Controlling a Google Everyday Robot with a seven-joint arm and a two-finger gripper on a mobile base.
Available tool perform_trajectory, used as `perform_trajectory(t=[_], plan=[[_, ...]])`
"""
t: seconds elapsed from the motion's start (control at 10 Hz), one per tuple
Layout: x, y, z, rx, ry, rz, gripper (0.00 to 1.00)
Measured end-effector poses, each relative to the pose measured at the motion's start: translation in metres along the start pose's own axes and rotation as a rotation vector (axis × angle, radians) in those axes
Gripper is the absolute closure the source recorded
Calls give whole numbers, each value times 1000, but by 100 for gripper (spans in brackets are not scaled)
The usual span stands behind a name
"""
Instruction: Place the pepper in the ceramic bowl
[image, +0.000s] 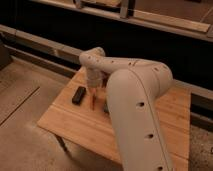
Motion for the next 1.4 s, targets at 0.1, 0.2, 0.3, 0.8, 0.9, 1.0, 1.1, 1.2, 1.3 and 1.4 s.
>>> perform_trajectory(t=[0.1,0.2,0.3,0.8,0.9,1.0,1.1,1.2,1.3,1.4], plan=[[0,0,1,1,3,-2,46],[0,1,1,0,3,-3,44],[0,1,2,0,5,-3,44],[1,-1,10,7,21,2,44],[1,0,14,13,30,1,44],[1,0,17,16,37,-1,44],[0,0,21,18,44,-1,44],[-1,0,23,19,47,0,46],[-3,-1,23,22,42,1,55],[-5,-1,22,22,35,3,66]])
